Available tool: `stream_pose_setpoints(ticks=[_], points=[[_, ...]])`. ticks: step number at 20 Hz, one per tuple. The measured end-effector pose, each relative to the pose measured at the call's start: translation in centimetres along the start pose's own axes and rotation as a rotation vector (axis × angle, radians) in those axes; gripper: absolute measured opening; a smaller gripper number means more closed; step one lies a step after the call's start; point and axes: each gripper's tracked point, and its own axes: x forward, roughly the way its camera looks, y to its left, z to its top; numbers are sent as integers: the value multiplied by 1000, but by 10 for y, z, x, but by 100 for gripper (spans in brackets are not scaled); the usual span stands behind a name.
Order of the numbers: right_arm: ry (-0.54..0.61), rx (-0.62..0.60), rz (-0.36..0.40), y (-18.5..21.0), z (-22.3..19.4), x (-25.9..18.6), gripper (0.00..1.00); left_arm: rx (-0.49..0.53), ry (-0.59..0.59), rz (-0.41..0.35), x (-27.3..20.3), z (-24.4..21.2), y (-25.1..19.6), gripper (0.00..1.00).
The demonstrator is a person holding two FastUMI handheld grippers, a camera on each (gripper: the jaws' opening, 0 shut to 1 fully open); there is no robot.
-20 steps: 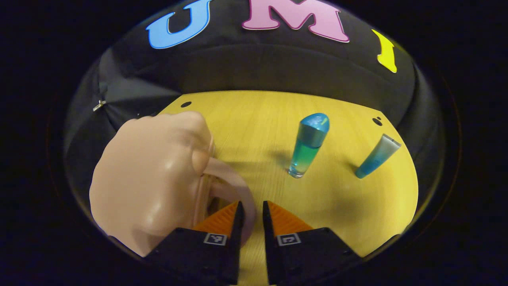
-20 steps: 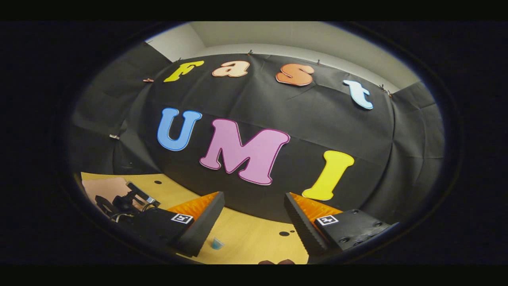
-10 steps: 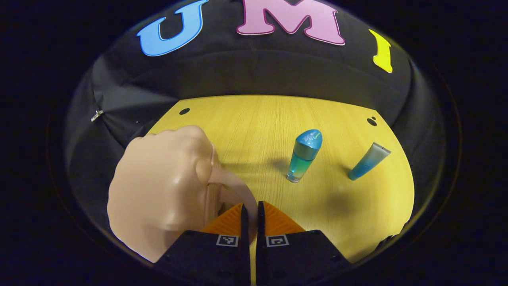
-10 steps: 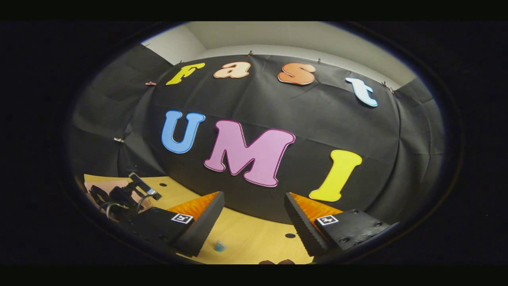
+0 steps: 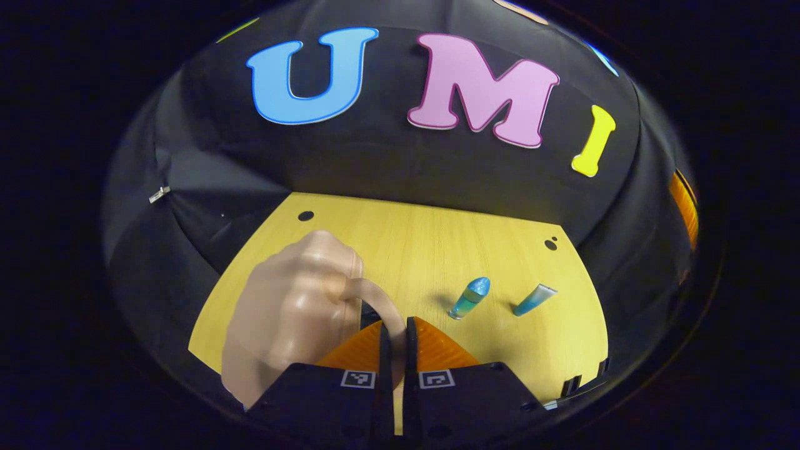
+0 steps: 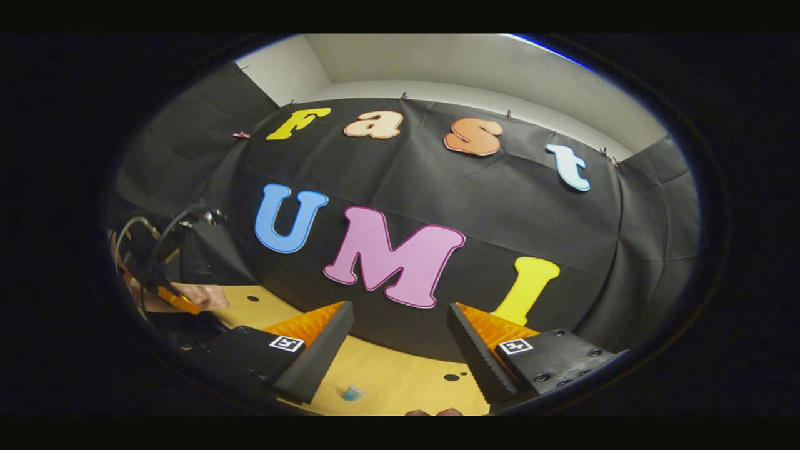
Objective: First open the suitcase, pack the skin care products into it, and then close the suitcase.
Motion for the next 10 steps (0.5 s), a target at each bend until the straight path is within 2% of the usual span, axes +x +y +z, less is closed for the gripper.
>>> stream_pose_setpoints(ticks=[4,7,8,10], points=[[20,45,-18,21,7,4,95,-48,-60,-6,-40,32,76,11],[13,102,-21,38,17,7,96,-119,-60,-65,-49,37,138,11],[16,101,-33,40,17,5,96,-113,-70,-45,-49,39,169,11],[30,85,-53,45,15,4,96,-58,-60,46,-46,38,231,11]])
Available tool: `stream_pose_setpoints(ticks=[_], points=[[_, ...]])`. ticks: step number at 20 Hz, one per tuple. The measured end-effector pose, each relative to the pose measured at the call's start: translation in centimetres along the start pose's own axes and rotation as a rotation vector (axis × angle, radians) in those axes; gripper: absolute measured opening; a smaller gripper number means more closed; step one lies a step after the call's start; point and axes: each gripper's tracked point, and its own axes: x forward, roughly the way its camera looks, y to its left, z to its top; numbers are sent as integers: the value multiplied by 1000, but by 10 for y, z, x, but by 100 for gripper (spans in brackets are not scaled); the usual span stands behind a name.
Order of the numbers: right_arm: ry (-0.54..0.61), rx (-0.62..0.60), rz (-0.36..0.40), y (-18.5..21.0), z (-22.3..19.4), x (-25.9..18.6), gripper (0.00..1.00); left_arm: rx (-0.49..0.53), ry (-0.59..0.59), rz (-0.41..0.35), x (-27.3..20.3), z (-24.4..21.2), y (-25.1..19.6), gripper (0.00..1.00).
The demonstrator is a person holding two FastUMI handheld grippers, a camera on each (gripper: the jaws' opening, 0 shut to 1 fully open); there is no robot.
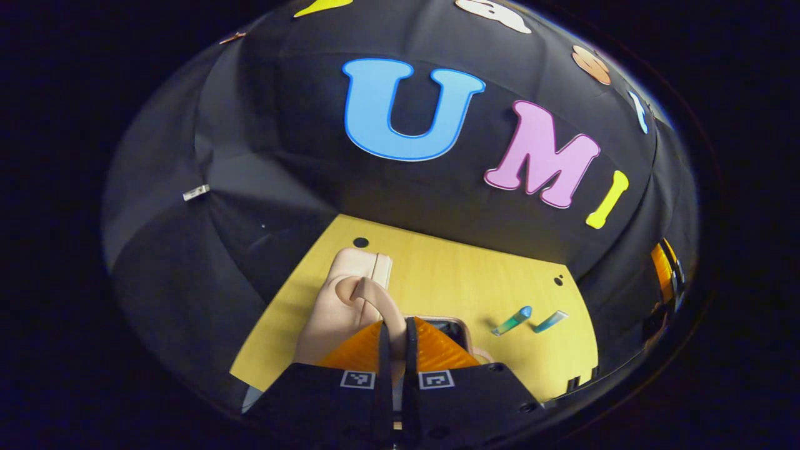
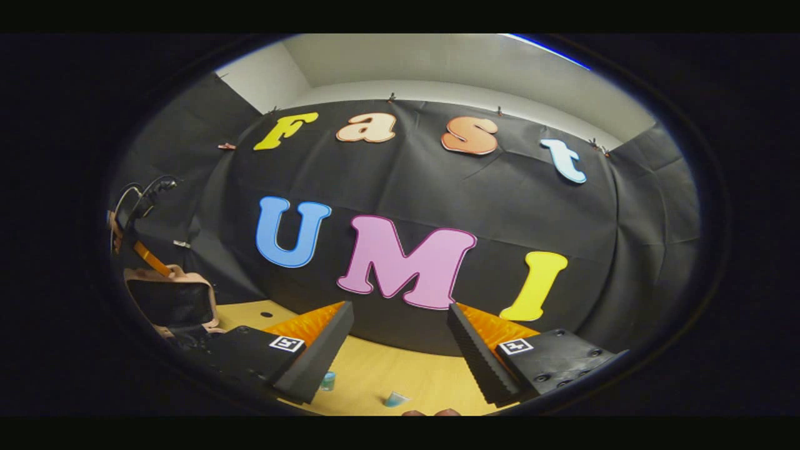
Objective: First open the suitcase, pack the skin care products into it, and then close the suitcase.
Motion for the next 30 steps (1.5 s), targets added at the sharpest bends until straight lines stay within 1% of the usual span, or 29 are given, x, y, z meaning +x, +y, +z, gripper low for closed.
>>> stream_pose_setpoints(ticks=[1,3,5,6,9,12,13,15,16,18,20,22,23,24,25,27,28,29,30], points=[[8,-7,-7,3,-2,-2,95,32,19,54,5,-1,31,11],[29,-16,-26,6,-7,-5,96,100,44,148,21,-7,87,11],[64,-1,-41,9,-17,-8,95,133,79,226,44,-15,141,10],[87,15,-52,10,-24,-8,95,124,91,233,56,-19,158,10],[181,50,-102,11,-43,-9,96,40,139,204,92,-44,196,10],[231,70,-145,14,-59,-11,96,-61,206,215,132,-84,230,10],[259,78,-158,16,-68,-13,96,-74,228,222,144,-95,241,10],[298,113,-179,22,-78,-18,96,-72,268,238,157,-118,246,11],[309,130,-189,24,-82,-20,96,-61,281,261,162,-126,247,11],[335,151,-216,23,-93,-24,96,-65,304,258,174,-141,246,16],[363,173,-232,23,-101,-29,96,-64,318,268,179,-144,252,18],[364,174,-251,19,-103,-31,96,-67,317,290,181,-147,256,22],[360,158,-260,16,-103,-32,96,-71,312,280,182,-145,253,30],[357,141,-266,14,-104,-33,96,-63,306,274,181,-144,252,29],[360,130,-267,13,-107,-34,96,-61,298,257,182,-141,249,44],[369,122,-264,13,-113,-37,96,-34,242,265,176,-128,246,75],[365,119,-261,14,-113,-38,96,-34,209,262,174,-122,239,81],[345,104,-259,14,-111,-39,96,-38,180,254,168,-116,226,100],[318,68,-263,12,-111,-38,96,-36,155,232,159,-113,210,99]])
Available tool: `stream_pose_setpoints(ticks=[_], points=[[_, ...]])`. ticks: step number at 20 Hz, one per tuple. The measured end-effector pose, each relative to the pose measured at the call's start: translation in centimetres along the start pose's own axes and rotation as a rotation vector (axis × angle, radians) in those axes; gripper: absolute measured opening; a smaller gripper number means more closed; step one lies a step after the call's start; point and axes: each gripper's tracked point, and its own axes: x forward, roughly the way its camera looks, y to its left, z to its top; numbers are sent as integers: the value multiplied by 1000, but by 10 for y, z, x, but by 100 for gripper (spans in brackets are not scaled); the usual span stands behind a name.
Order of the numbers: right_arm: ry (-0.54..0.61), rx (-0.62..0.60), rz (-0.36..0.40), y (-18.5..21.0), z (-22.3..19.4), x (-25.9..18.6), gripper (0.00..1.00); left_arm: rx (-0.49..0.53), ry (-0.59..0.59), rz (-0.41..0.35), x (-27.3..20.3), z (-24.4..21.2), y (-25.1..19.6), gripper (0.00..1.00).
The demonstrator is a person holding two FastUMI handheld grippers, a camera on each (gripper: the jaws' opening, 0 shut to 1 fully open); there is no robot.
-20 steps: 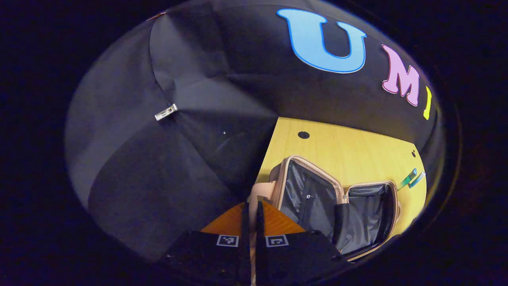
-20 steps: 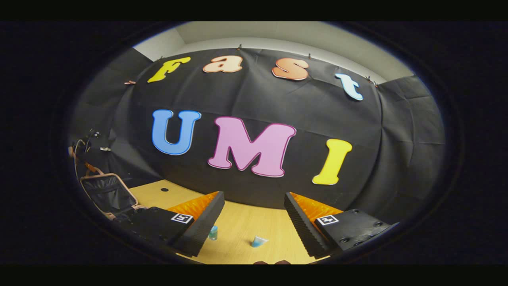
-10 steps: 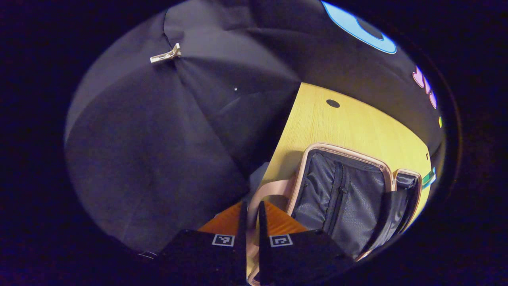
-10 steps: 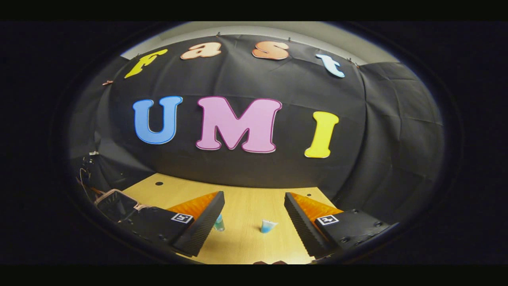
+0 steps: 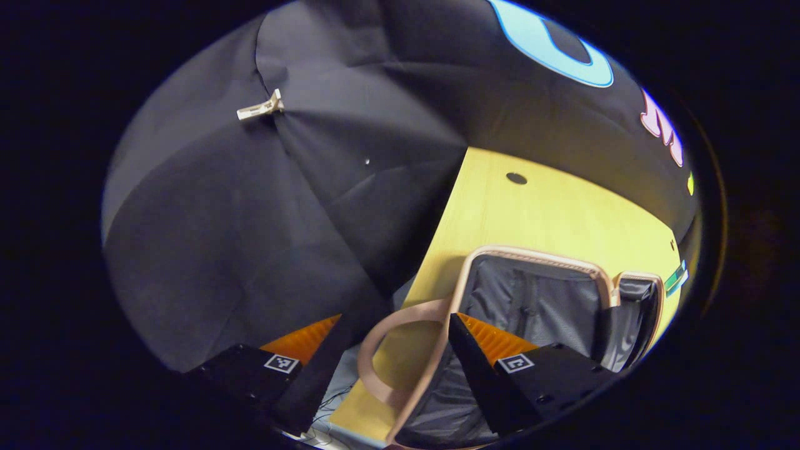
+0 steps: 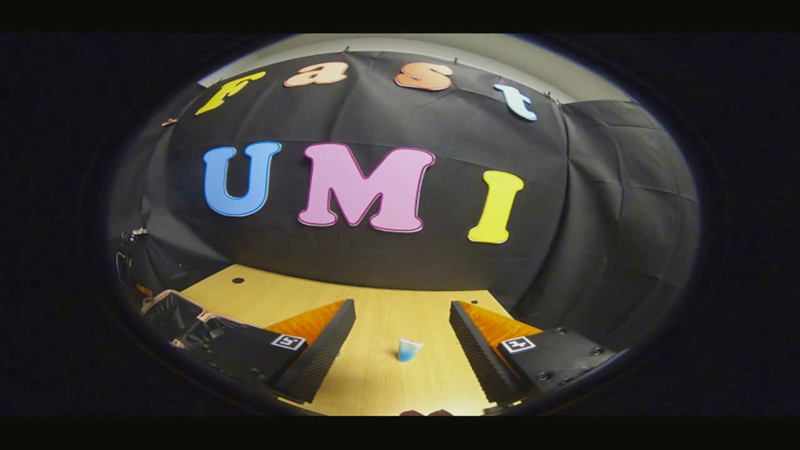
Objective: First open the suitcase, pack the skin care products into it, and then close the suitcase.
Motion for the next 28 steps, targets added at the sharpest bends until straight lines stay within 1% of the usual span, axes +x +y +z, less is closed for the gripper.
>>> stream_pose_setpoints(ticks=[1,3,5,7,10,12,14,15,16,19,21,24,26,28], points=[[-18,-33,0,0,-2,0,96,12,-43,-19,-15,4,-16,99],[-26,-75,33,7,-9,-2,96,66,-139,-59,-41,15,-48,98],[-26,-85,70,14,-13,-6,96,139,-216,-97,-74,27,-85,98],[-36,-80,86,16,-11,-9,96,186,-311,-144,-108,45,-126,98],[-49,-74,96,13,-6,-13,96,214,-468,-218,-164,72,-187,97],[-59,-81,92,5,-6,-14,96,223,-543,-230,-195,80,-217,98],[-67,-91,86,-4,-6,-17,96,240,-599,-260,-221,84,-254,98],[-62,-88,87,-7,-9,-19,95,245,-629,-282,-234,86,-275,97],[-58,-84,88,-11,-13,-20,96,252,-657,-314,-247,87,-298,97],[-32,-89,102,-16,-26,-19,96,292,-676,-391,-265,71,-359,97],[-15,-102,125,-17,-35,-16,96,291,-670,-492,-278,50,-407,97],[-4,-110,155,-18,-47,-4,96,307,-623,-591,-276,17,-469,98],[30,-95,176,-18,-61,6,96,330,-606,-603,-270,5,-498,98],[38,-76,192,-18,-69,16,96,346,-607,-620,-262,-4,-527,98]])
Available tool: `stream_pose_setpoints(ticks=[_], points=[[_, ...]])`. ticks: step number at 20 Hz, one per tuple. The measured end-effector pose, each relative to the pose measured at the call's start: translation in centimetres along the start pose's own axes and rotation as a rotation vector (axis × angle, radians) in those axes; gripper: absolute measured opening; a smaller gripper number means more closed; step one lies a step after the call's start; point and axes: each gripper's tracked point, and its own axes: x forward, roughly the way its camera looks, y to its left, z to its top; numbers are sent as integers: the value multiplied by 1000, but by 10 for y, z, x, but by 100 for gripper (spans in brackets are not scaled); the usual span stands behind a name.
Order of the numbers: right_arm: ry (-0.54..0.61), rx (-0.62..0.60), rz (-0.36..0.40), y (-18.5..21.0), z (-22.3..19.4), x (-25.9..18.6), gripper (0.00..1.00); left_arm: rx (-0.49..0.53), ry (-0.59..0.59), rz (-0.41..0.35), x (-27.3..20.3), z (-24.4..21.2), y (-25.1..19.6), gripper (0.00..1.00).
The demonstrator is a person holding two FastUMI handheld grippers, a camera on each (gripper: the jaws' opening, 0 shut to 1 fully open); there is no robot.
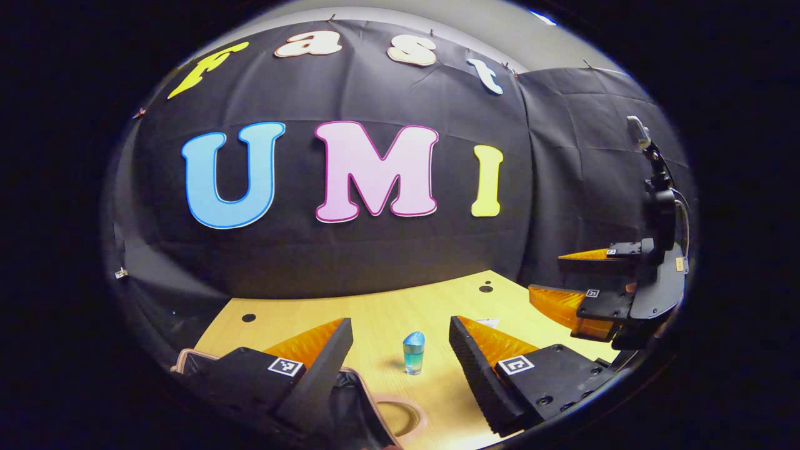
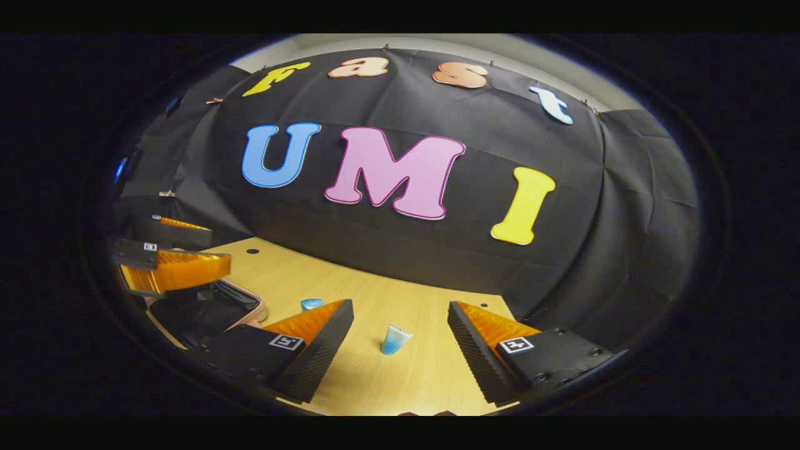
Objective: First open the suitcase, pack the skin care products into it, and then close the suitcase.
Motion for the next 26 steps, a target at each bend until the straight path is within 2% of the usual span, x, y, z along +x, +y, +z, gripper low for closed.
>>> stream_pose_setpoints(ticks=[5,13,16,20,21,22,23,24,26], points=[[54,32,43,-4,-37,36,97,-41,94,20,47,-46,-21,98],[131,38,139,-12,-84,79,97,-108,230,135,132,-133,-12,98],[161,62,175,-11,-100,93,97,-92,280,178,162,-161,-5,98],[192,79,200,-14,-113,106,97,-51,369,181,194,-196,1,98],[197,82,198,-15,-116,108,97,-42,387,175,199,-202,1,93],[208,84,195,-18,-120,110,97,-37,416,160,197,-204,-4,77],[222,86,193,-19,-125,112,97,-24,424,147,199,-204,-7,50],[231,95,192,-19,-129,115,97,-5,436,145,203,-206,-7,53],[251,113,189,-19,-142,120,97,23,450,144,204,-205,-8,50]])
